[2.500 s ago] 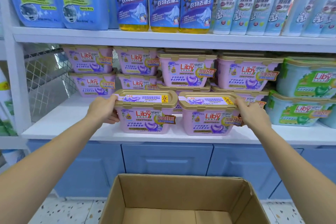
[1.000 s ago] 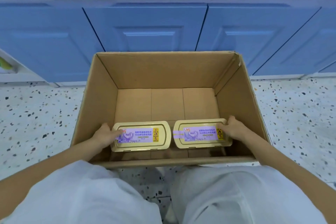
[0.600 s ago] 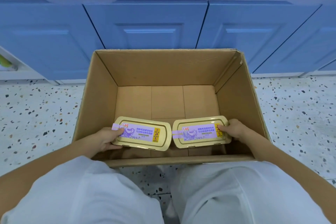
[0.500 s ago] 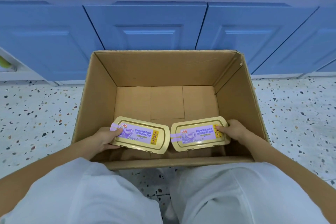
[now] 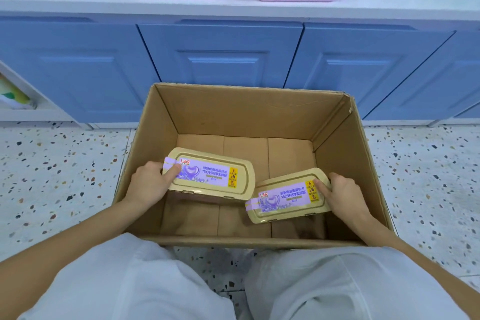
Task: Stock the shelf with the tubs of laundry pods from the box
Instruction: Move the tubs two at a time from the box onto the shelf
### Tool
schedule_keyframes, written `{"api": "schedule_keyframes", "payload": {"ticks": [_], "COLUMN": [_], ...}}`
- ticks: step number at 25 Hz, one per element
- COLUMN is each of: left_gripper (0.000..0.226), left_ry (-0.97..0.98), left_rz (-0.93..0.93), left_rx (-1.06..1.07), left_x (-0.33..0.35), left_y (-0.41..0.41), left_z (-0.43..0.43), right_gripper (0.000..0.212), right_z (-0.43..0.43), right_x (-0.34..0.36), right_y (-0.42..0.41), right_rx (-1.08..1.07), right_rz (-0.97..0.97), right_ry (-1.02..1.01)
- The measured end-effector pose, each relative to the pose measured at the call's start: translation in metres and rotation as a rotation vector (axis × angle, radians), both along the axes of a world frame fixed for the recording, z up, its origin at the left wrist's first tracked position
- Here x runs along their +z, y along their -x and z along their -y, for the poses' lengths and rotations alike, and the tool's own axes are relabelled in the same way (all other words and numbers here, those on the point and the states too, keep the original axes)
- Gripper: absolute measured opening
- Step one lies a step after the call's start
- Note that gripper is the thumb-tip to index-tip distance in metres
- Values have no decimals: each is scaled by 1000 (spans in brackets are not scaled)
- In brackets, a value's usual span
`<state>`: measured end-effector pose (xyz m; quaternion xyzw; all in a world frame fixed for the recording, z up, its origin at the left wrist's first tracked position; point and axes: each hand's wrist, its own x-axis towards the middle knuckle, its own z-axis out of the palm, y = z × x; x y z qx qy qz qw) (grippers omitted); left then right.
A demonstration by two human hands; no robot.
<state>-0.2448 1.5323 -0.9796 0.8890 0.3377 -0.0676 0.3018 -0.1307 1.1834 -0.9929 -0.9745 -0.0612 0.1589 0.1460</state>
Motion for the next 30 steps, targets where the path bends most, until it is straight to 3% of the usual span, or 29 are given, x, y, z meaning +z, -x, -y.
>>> {"api": "schedule_keyframes", "payload": {"ticks": [15,24,30], "left_gripper": [53,45,49], "left_ry": [-44,3,-71], "left_rz": [392,634,775], "left_rx": [147,239,233], "left_x": [99,171,251], "left_y": [-14,-45,-69], "left_z": [-42,-53,-65], "right_gripper": [43,47,56], "right_z": [6,-15,-15], "right_x": [102,210,296], "right_y": [-37,-94,-139], "right_rx": [-135,-132,-160], "right_rz": [219,437,564], "right_ry": [-284,-430,-570]}}
